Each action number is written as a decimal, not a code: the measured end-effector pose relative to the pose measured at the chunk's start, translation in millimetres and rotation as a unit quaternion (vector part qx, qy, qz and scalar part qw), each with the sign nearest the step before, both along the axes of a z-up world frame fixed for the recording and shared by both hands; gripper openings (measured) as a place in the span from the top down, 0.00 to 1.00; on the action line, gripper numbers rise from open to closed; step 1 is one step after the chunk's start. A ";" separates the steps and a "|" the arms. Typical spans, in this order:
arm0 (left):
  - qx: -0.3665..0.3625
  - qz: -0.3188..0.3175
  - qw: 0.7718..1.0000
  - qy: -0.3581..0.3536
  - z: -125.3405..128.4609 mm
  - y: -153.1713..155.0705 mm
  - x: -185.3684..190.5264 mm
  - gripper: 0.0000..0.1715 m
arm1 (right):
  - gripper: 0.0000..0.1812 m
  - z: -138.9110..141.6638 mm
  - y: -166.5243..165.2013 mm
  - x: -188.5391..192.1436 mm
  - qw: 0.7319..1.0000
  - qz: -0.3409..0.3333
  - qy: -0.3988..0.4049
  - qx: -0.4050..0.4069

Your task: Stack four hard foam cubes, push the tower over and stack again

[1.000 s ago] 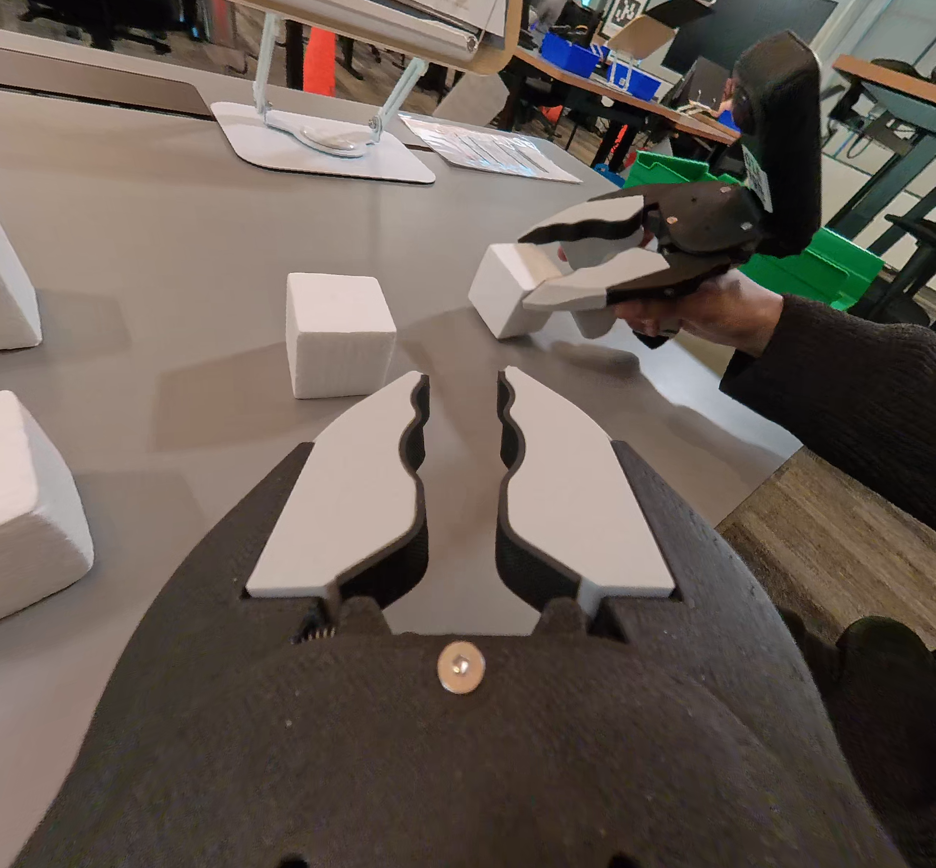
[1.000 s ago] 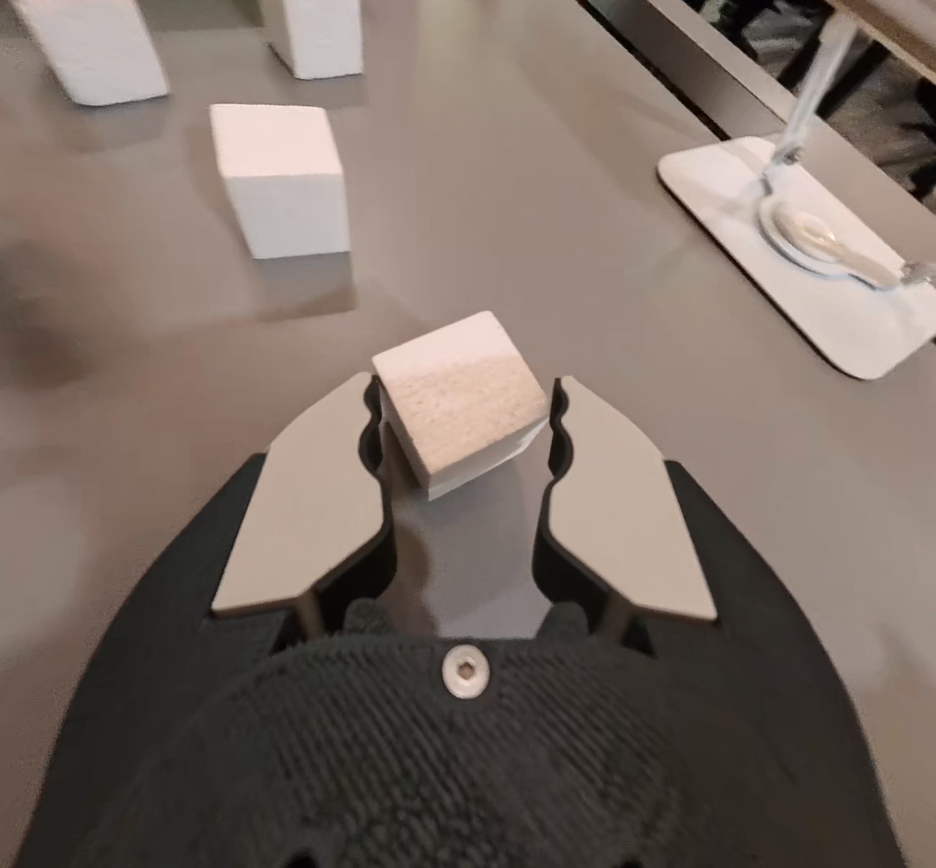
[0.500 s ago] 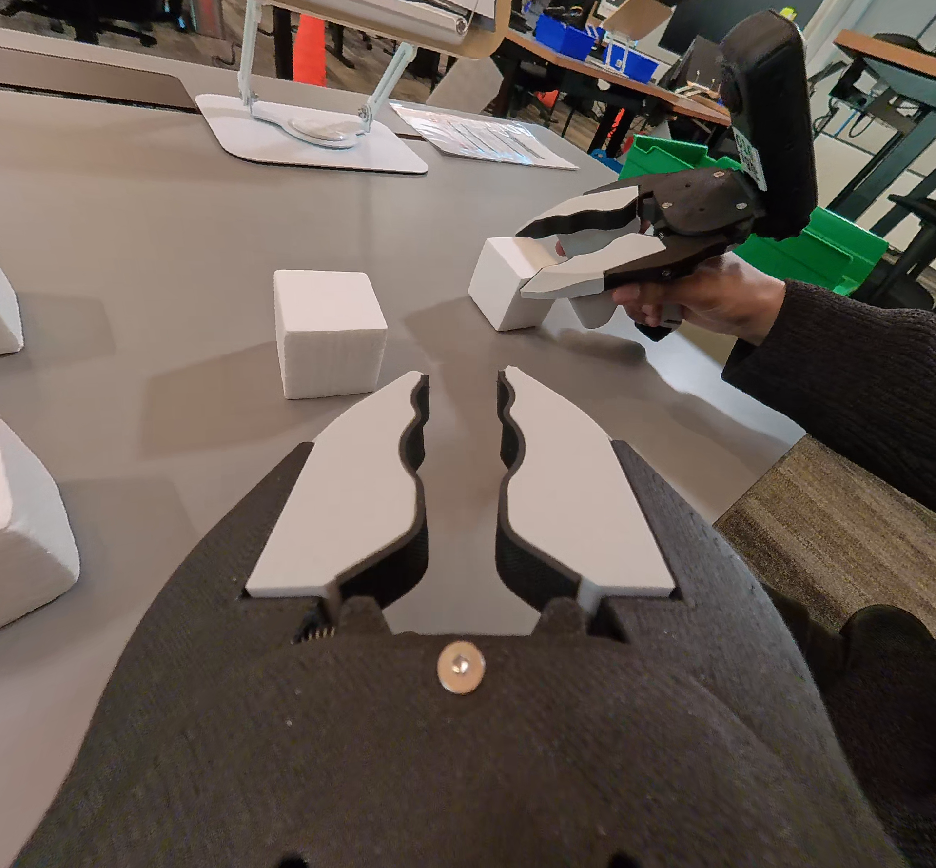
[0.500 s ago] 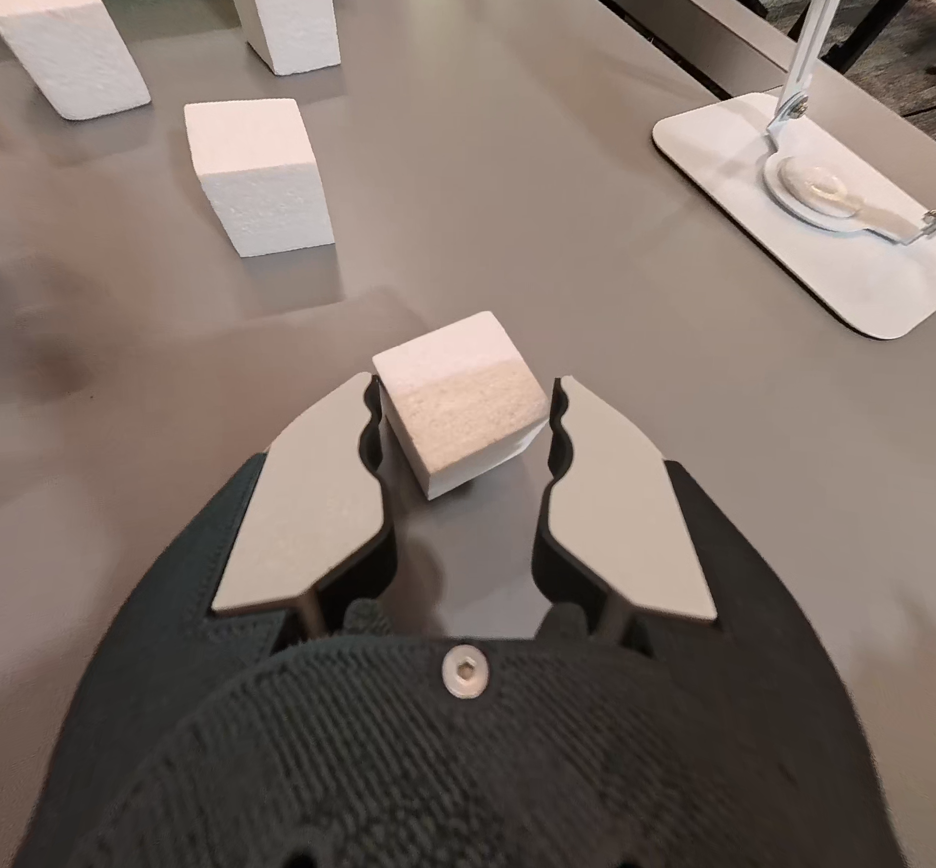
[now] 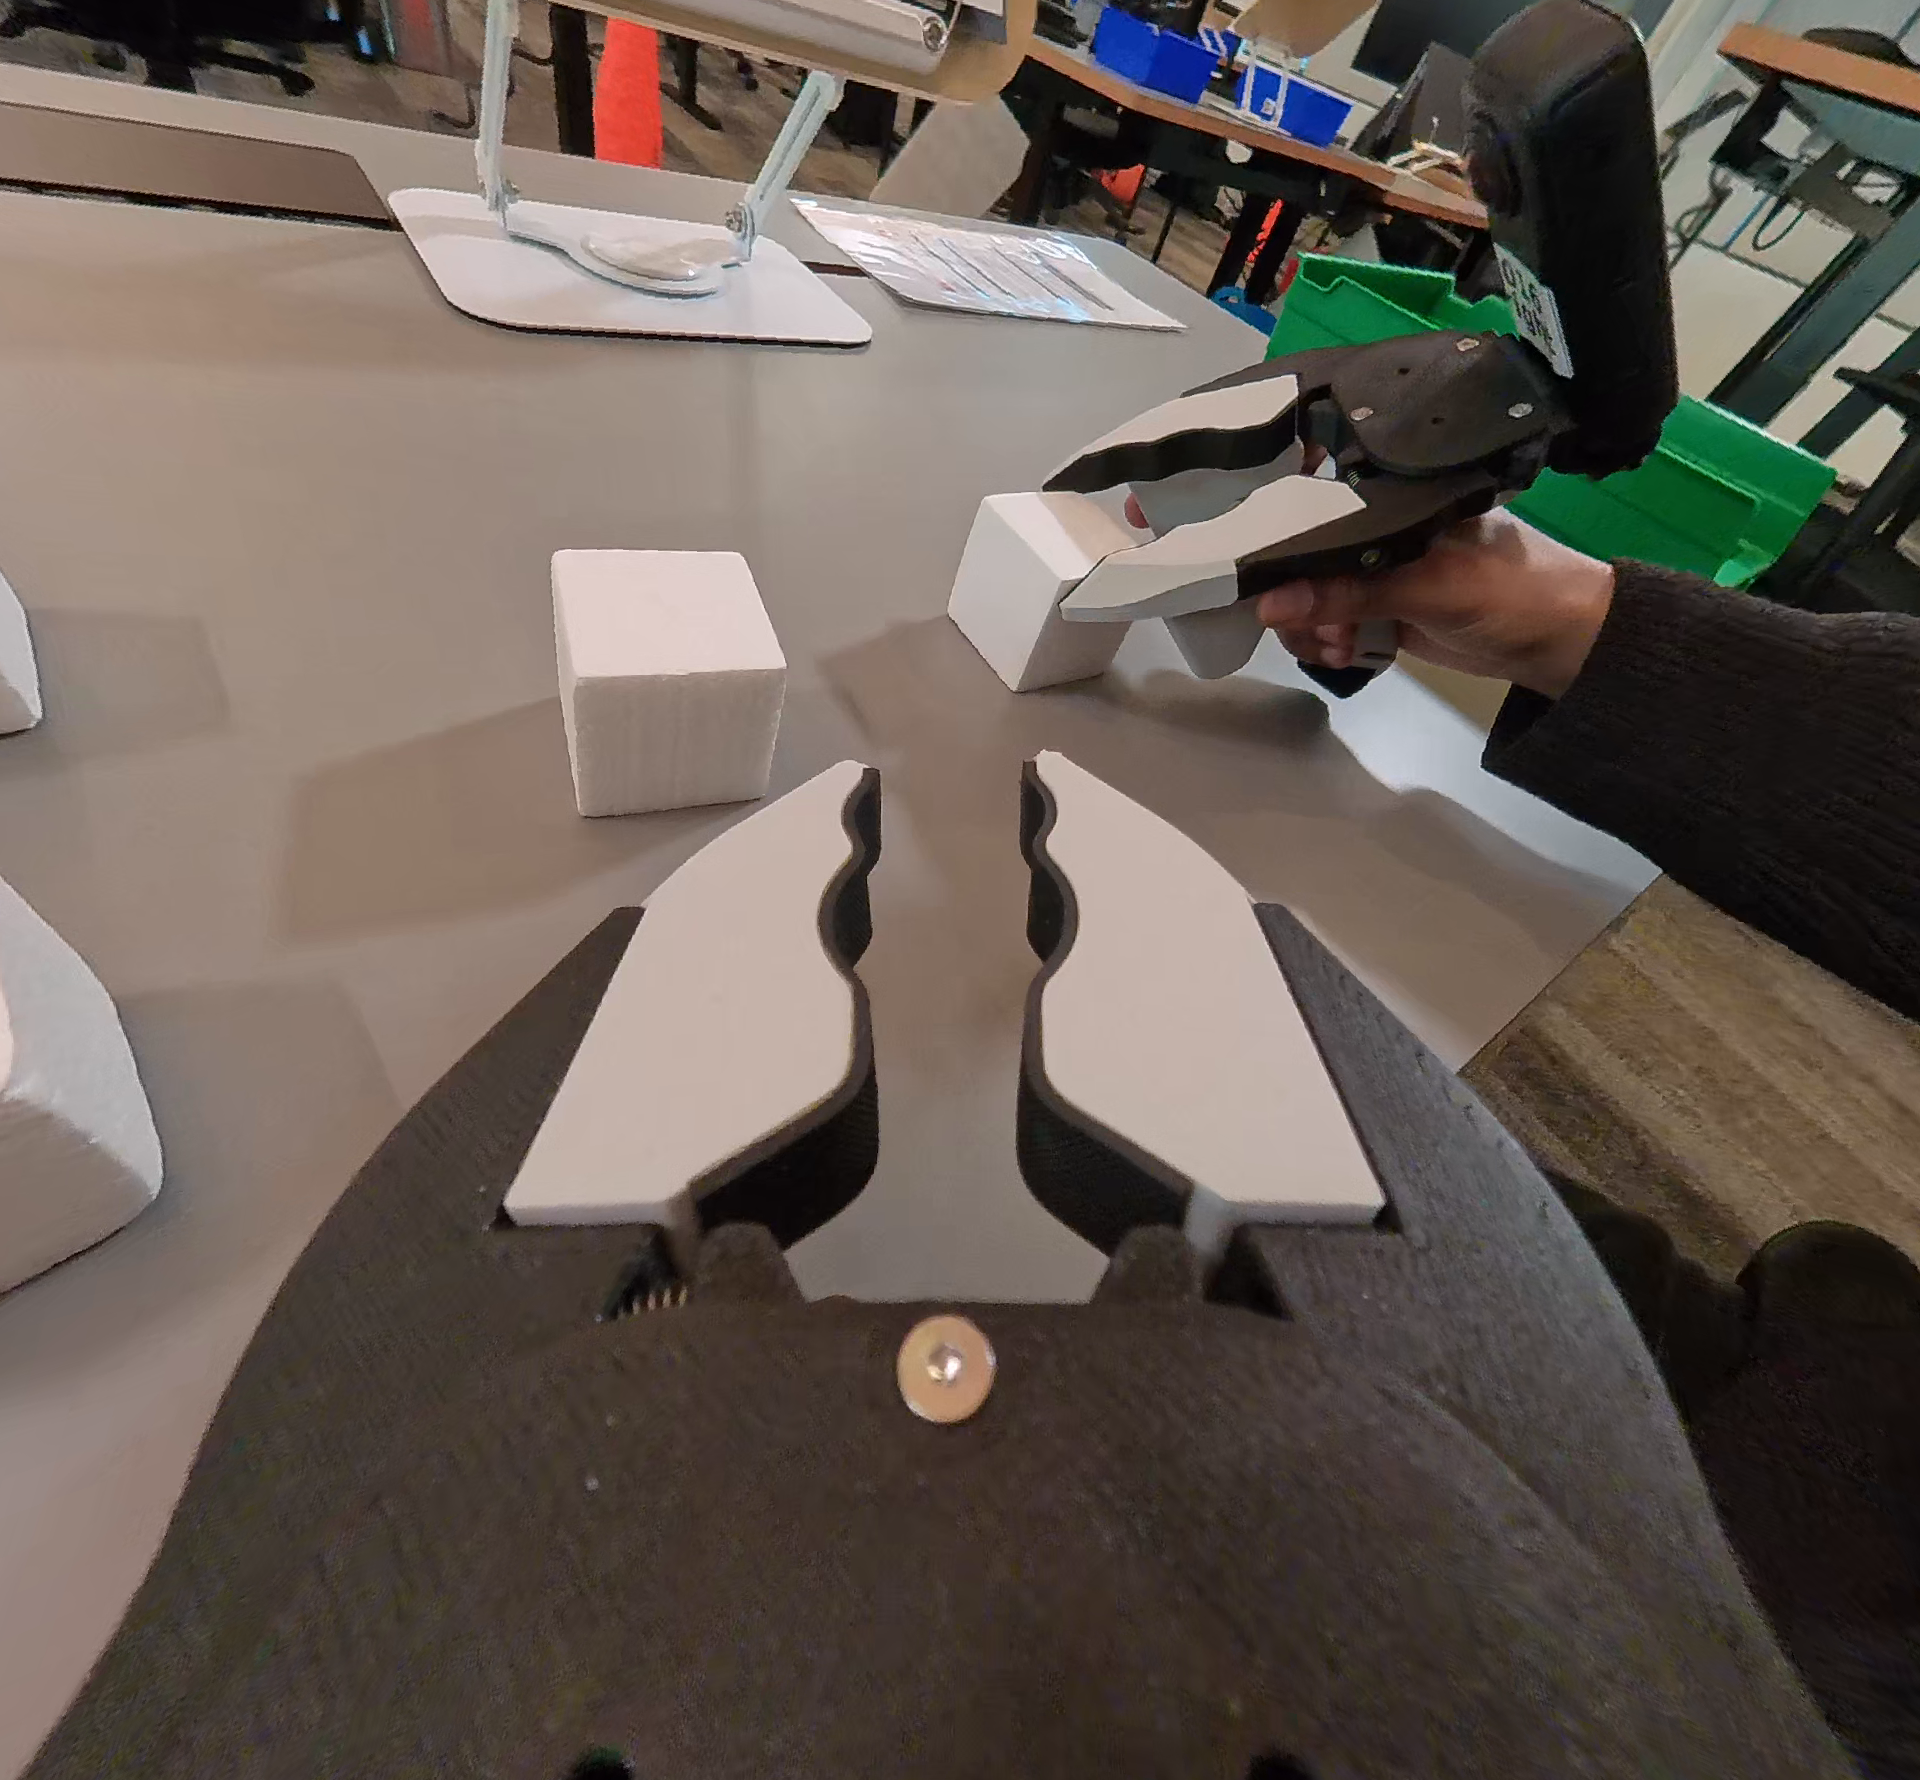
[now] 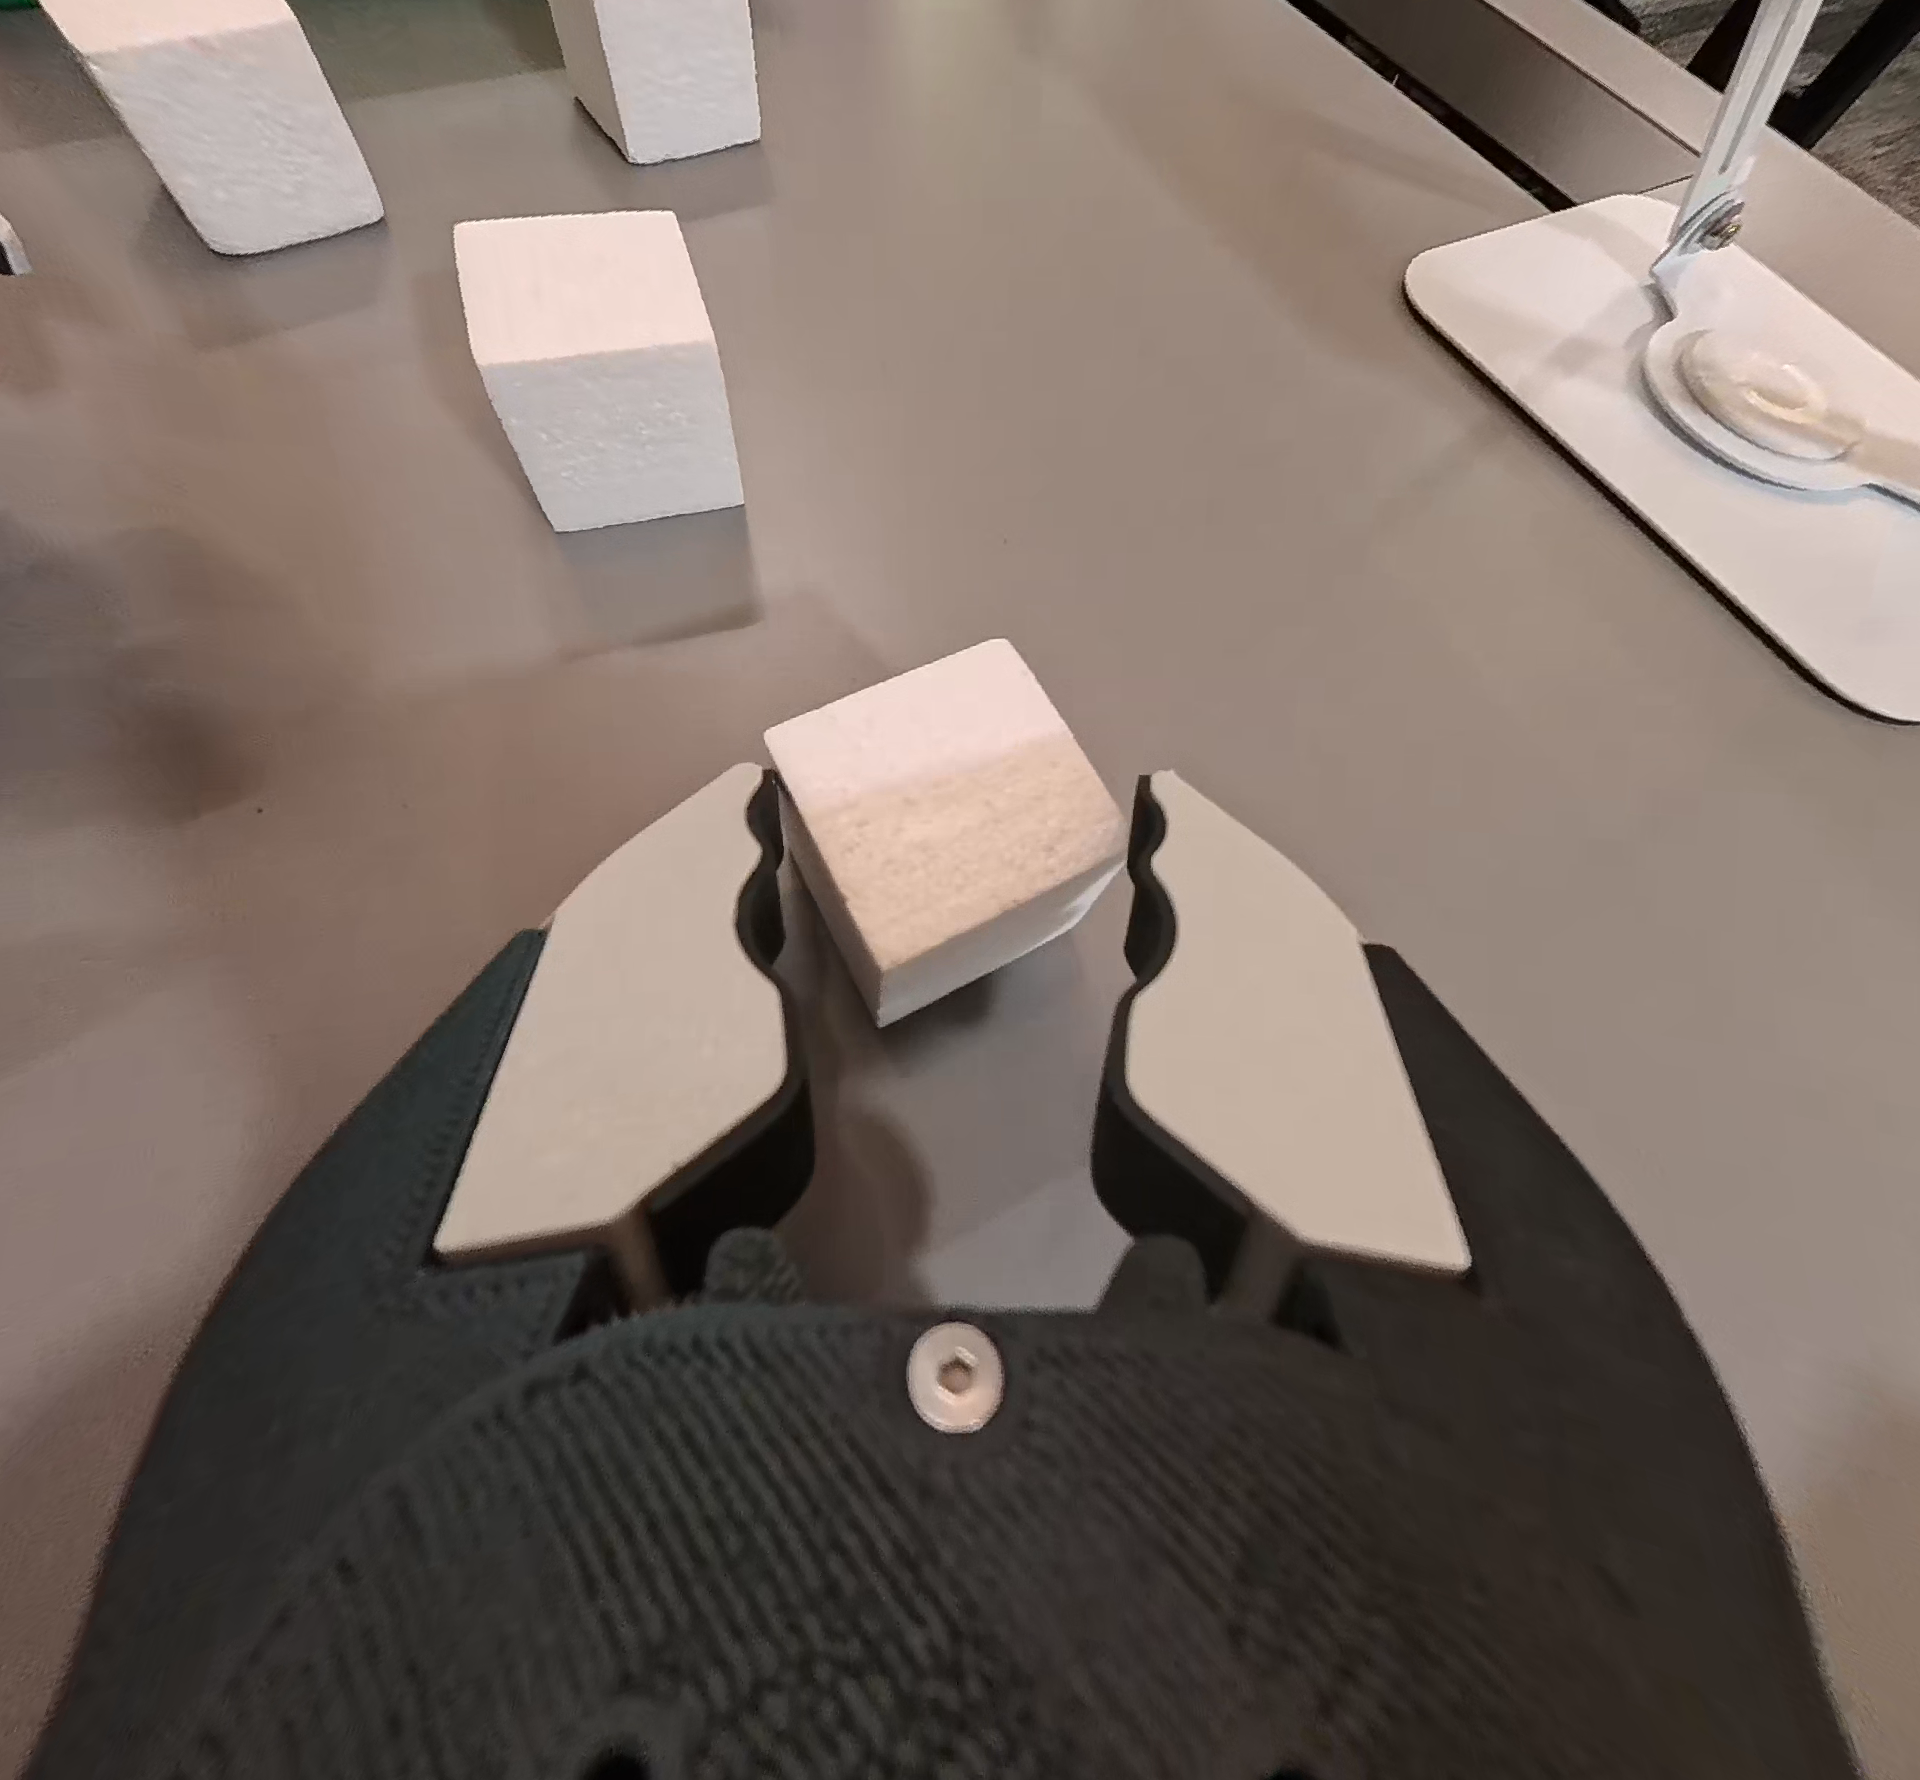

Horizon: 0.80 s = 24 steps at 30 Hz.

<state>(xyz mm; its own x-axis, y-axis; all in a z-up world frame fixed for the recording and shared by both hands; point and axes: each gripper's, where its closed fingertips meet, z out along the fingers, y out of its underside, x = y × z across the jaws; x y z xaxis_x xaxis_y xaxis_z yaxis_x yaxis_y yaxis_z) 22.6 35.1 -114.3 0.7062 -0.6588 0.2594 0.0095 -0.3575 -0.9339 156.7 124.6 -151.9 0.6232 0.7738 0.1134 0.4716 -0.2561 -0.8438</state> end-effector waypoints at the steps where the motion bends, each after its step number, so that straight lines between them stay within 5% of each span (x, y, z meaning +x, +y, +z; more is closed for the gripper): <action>1: 0.004 -0.001 1.000 0.005 -0.2 -0.4 0.5 0.85 | 0.64 -0.1 -0.1 -0.1 1.000 0.000 0.001 0.000; 24: 0.007 -0.001 1.000 0.016 -2.3 -2.5 0.4 0.85 | 0.64 -0.3 0.6 -5.1 1.000 0.010 0.010 -0.003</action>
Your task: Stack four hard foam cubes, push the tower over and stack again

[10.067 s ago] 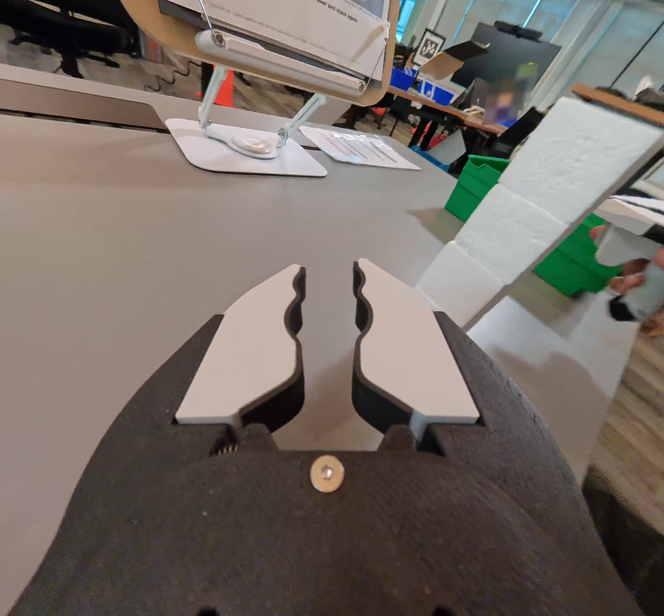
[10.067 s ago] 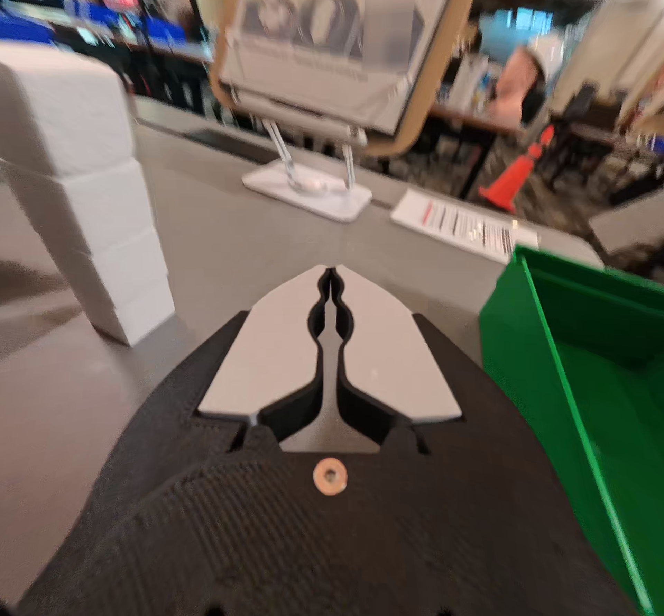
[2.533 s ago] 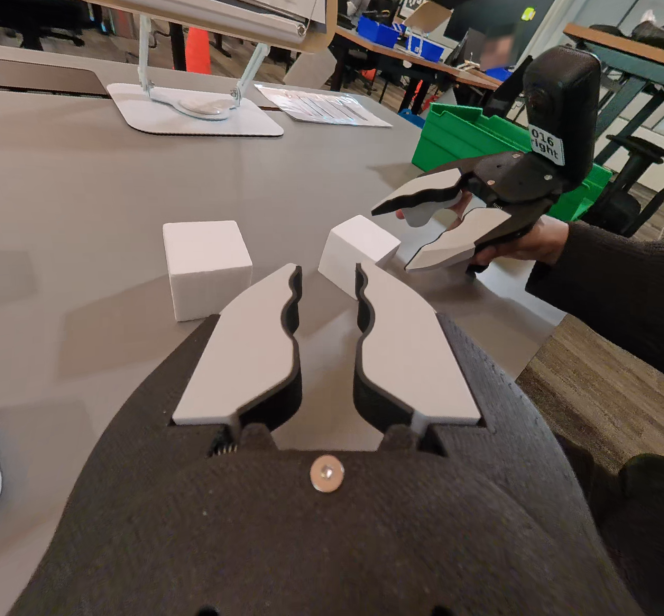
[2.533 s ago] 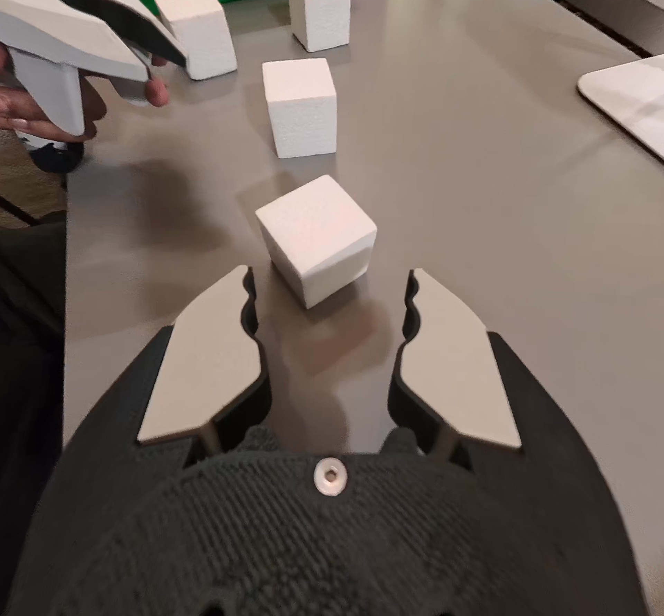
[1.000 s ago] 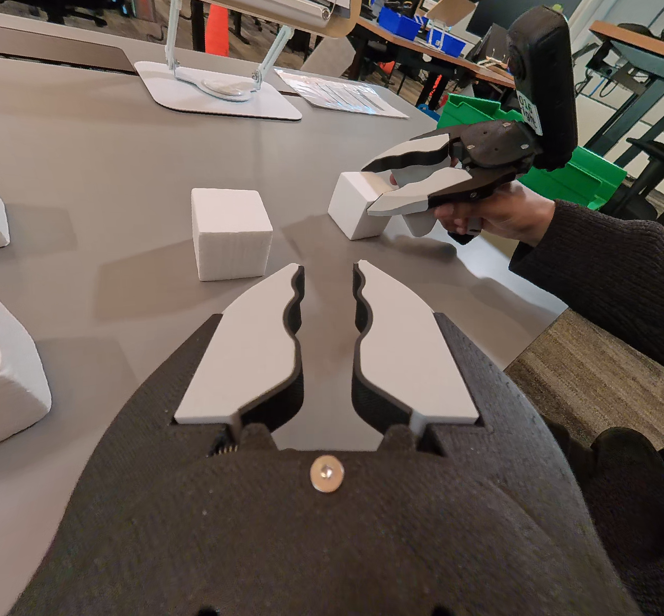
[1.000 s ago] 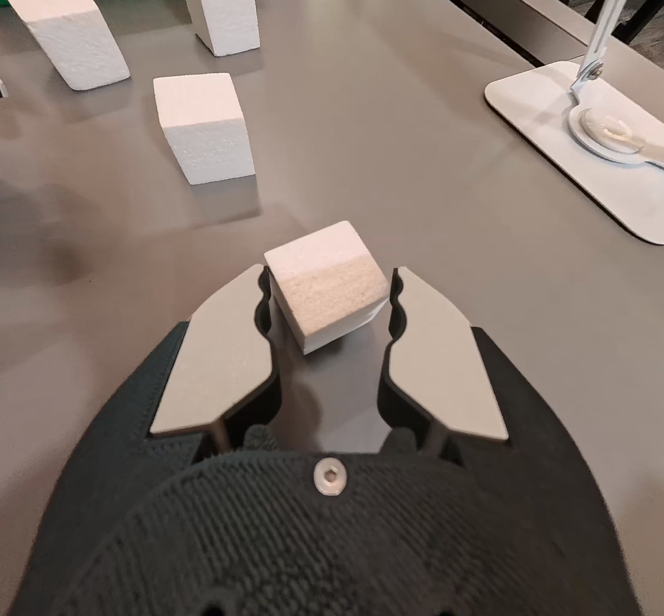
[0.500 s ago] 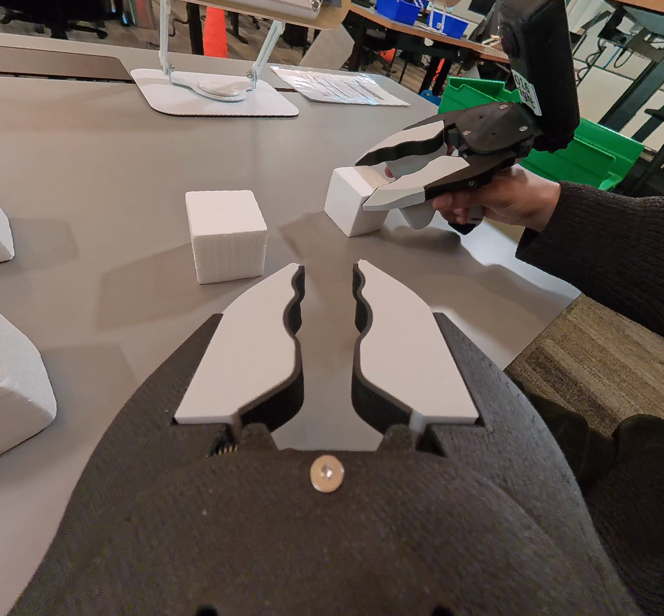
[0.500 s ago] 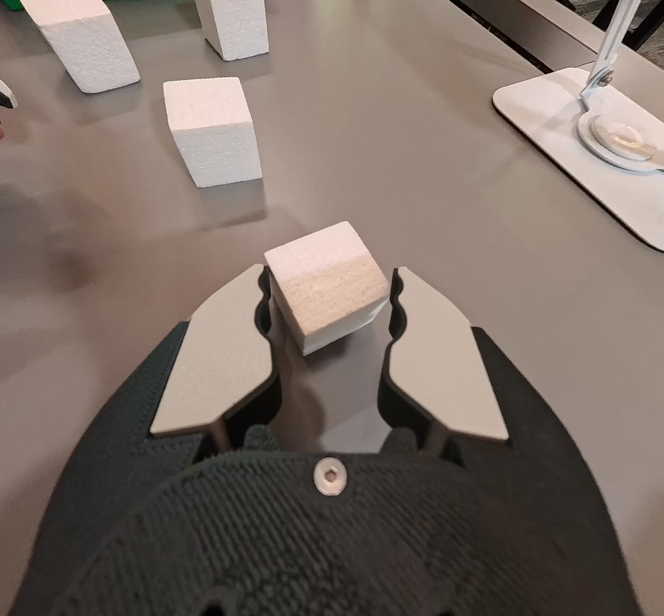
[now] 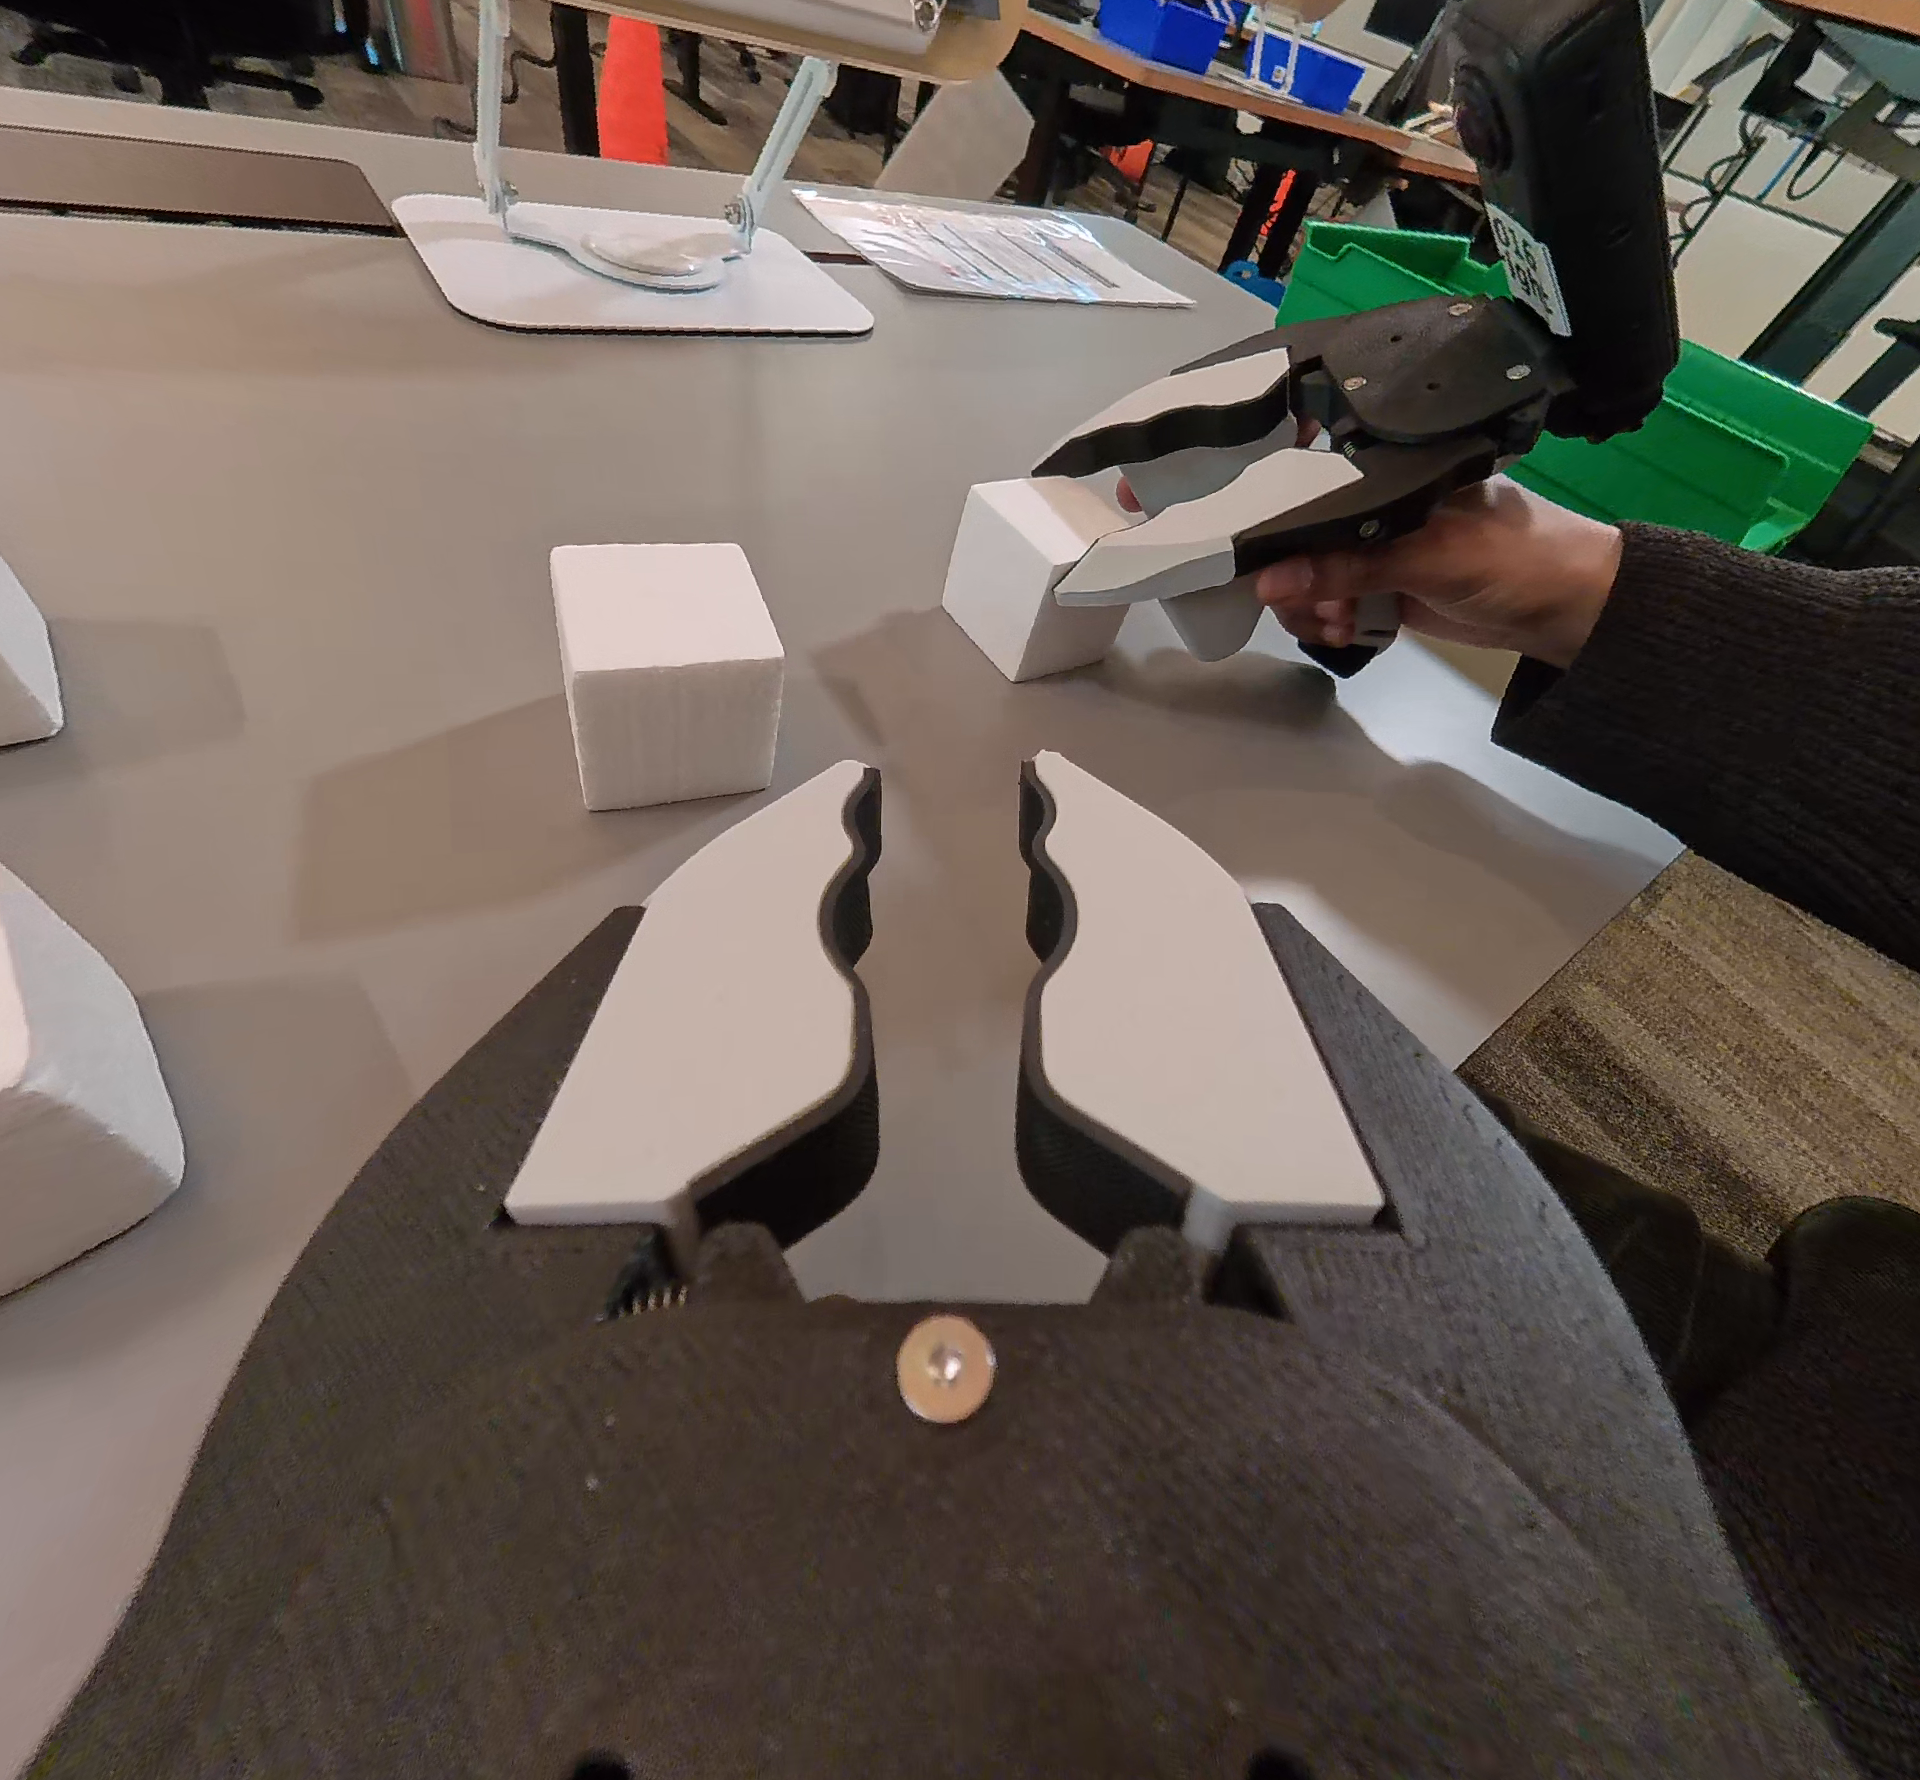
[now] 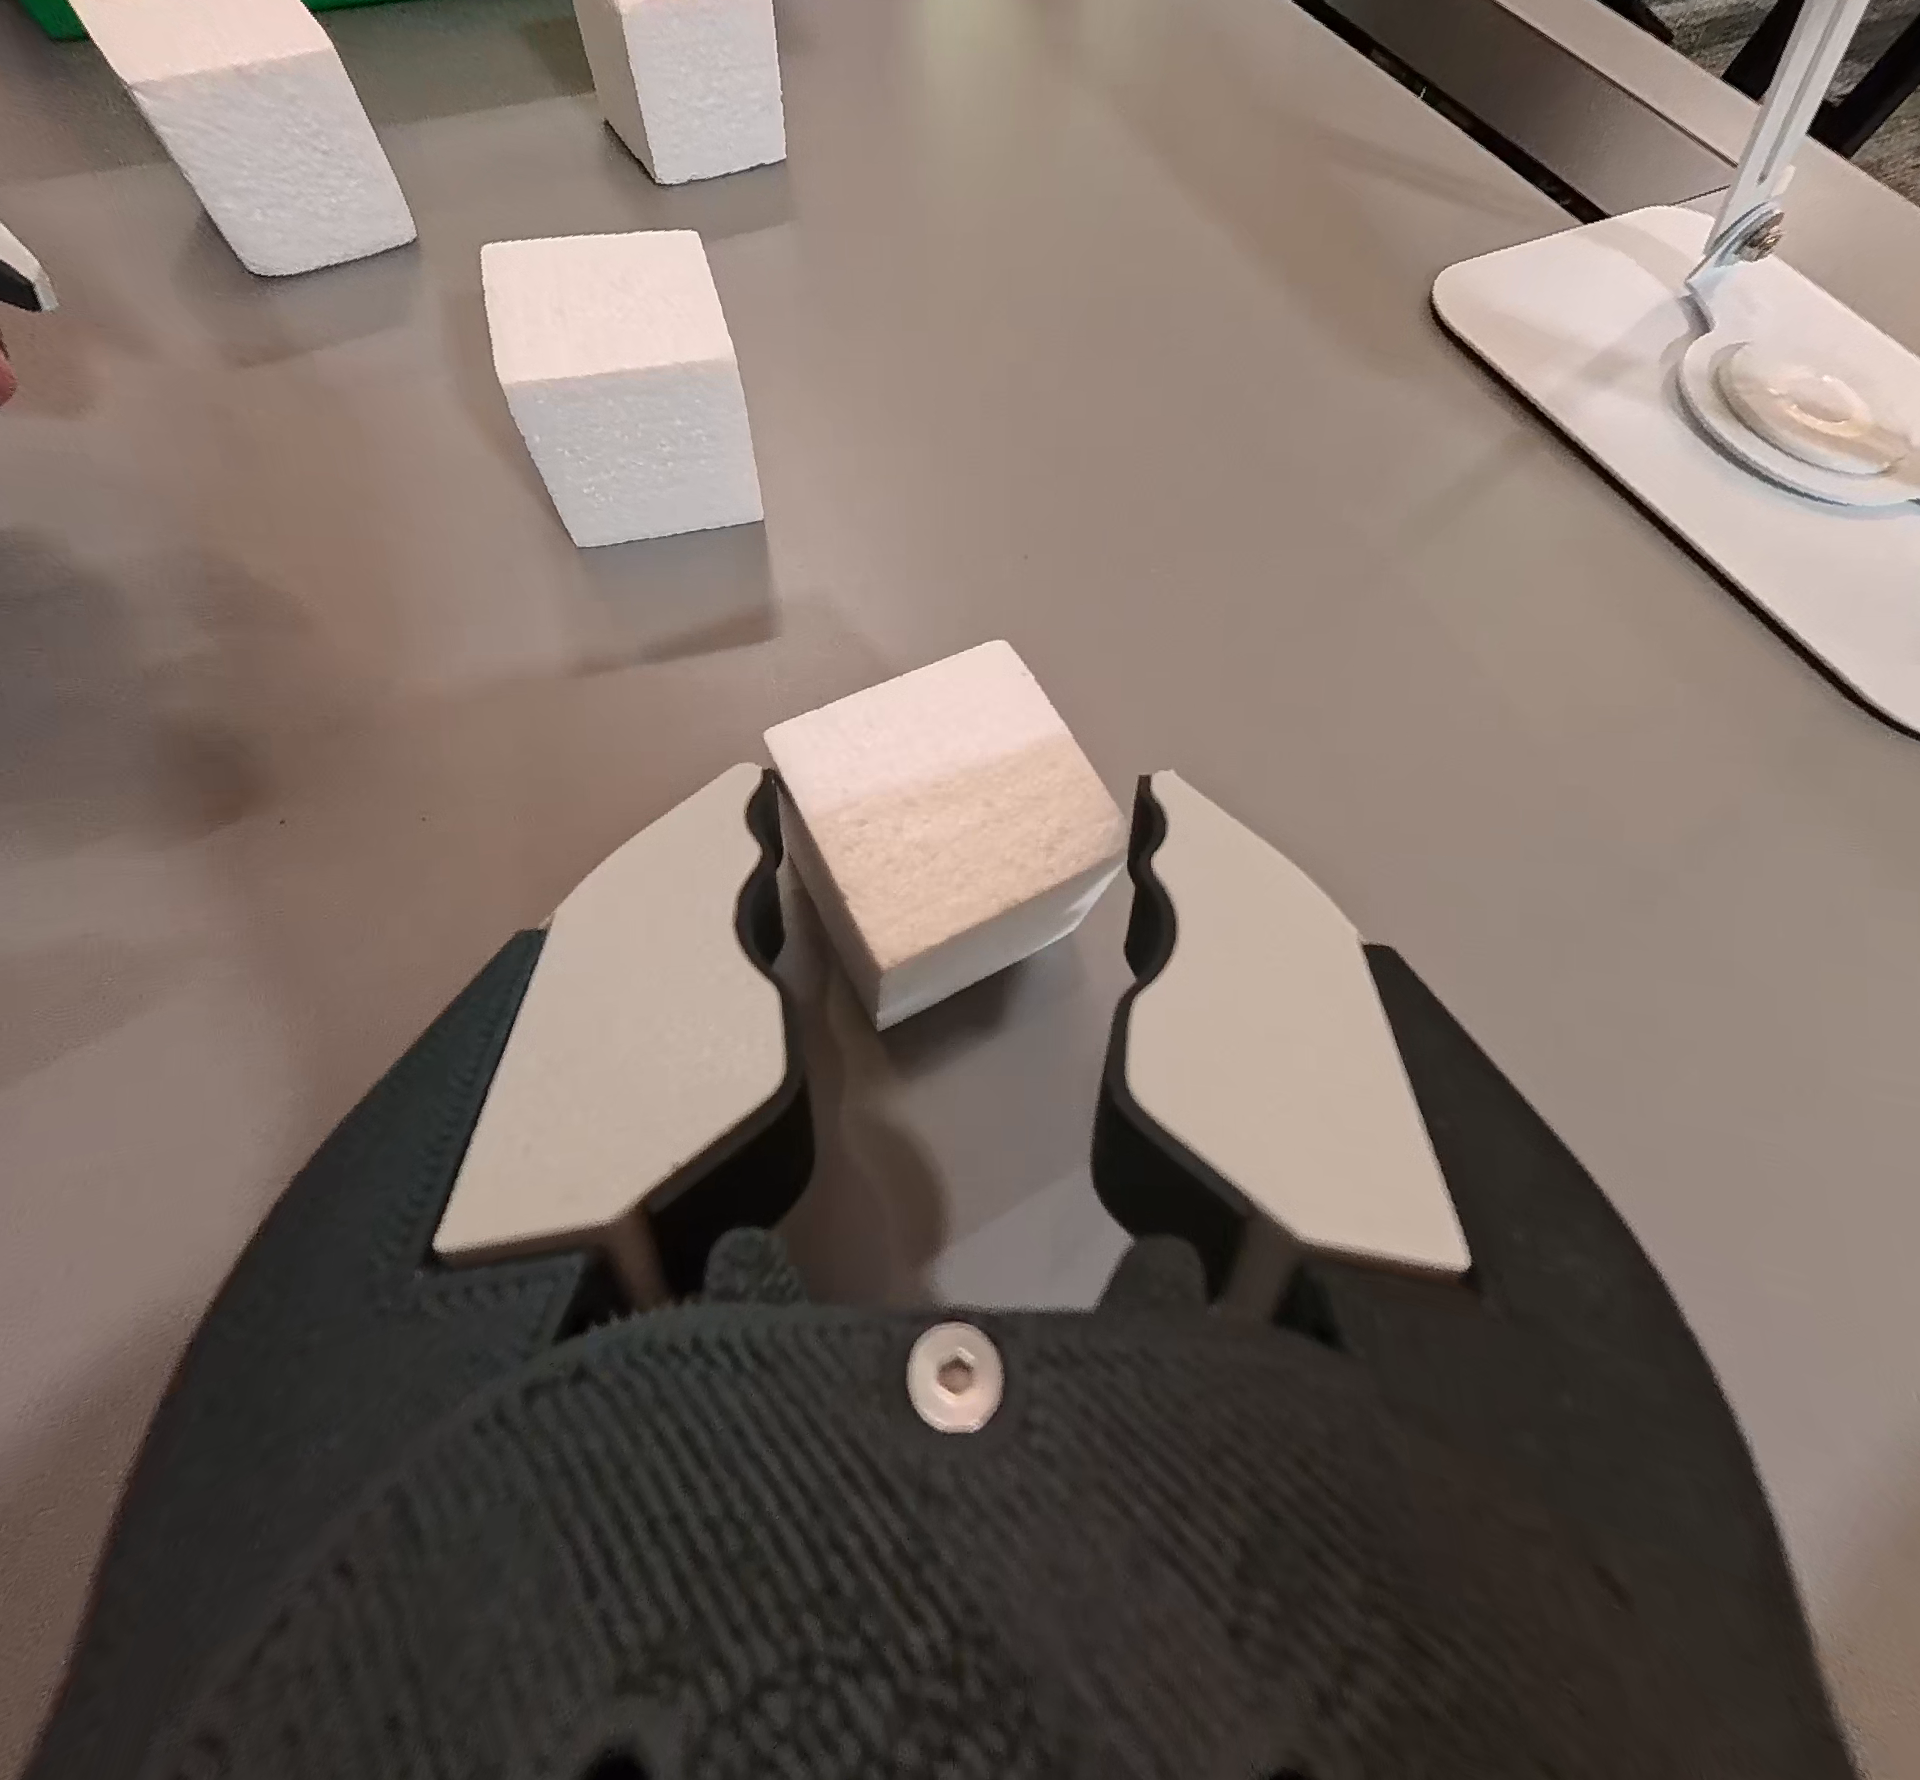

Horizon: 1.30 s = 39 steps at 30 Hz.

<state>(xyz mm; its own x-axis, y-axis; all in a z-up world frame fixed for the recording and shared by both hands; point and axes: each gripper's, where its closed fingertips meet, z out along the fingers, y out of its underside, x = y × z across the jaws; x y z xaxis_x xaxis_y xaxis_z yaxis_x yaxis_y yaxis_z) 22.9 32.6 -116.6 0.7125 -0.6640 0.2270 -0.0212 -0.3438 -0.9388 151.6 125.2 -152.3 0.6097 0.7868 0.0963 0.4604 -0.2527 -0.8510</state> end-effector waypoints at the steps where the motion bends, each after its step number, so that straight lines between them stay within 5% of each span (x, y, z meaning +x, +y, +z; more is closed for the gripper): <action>1: 0.000 0.000 1.000 0.000 -0.2 0.0 0.1 0.85 | 0.64 0.0 -0.1 -0.2 1.000 0.001 0.000 0.000; 39: -0.003 -0.007 1.000 0.002 -0.8 -0.1 4.1 0.86 | 0.59 10.5 -10.1 7.1 1.000 0.017 0.012 0.018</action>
